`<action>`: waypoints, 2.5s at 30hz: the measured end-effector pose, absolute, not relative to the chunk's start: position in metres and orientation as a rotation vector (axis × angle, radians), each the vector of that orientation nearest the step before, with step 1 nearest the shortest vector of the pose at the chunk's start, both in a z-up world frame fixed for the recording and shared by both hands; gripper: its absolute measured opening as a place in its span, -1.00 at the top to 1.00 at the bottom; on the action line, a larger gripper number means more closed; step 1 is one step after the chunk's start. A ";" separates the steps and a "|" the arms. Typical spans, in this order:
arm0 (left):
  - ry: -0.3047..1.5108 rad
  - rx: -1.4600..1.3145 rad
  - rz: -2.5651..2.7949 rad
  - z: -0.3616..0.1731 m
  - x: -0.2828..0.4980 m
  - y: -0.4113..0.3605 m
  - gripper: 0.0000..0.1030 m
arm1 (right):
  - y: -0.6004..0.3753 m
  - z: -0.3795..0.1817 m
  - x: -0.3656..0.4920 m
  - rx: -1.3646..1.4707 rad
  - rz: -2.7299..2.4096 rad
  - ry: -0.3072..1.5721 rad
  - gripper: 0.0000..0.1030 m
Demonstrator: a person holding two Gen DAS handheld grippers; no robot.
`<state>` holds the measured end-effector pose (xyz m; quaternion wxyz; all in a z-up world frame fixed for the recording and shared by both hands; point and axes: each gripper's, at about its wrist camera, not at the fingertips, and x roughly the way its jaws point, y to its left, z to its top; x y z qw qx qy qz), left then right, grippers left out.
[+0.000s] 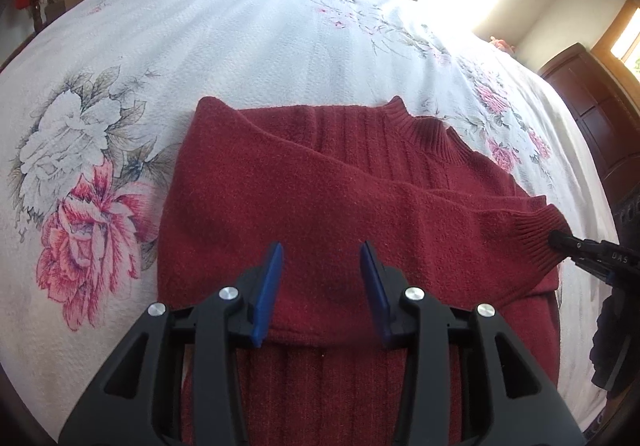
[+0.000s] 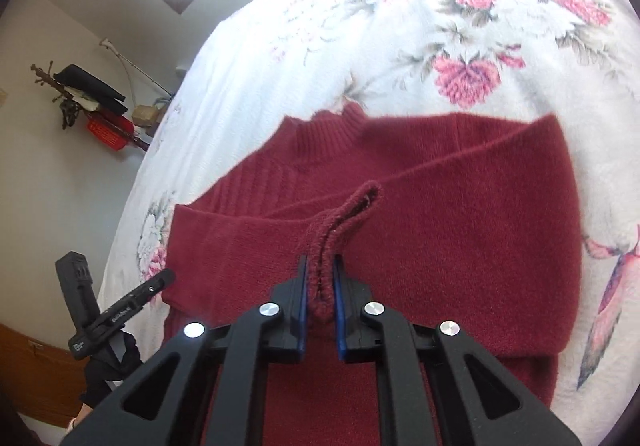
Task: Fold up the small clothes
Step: 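Open the left gripper on the fold while the right gripper releases the cuff, then move both grippers to the sweater's ribbed hem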
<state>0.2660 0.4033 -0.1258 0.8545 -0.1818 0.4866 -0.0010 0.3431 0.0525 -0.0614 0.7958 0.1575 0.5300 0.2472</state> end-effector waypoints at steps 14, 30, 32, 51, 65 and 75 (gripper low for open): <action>1.094 -0.301 0.026 -0.168 0.274 0.392 0.21 | 0.018 -0.142 0.333 0.266 0.344 1.257 0.79; 1.100 -0.260 -0.043 -0.149 0.259 0.351 0.21 | 0.049 -0.094 0.305 0.125 0.400 1.180 0.50; 1.110 -0.273 -0.041 -0.158 0.258 0.353 0.21 | 0.046 -0.108 0.305 0.143 0.391 1.215 0.50; 1.097 -0.259 -0.031 -0.169 0.255 0.354 0.18 | 0.036 -0.146 0.306 0.233 0.355 1.232 0.58; 1.101 -0.233 0.010 -0.141 0.132 0.340 0.02 | 0.029 -0.110 0.166 0.113 0.357 1.153 0.16; 1.104 -0.185 0.041 -0.142 0.011 0.325 -0.10 | 0.009 -0.118 0.042 0.139 0.298 1.163 0.13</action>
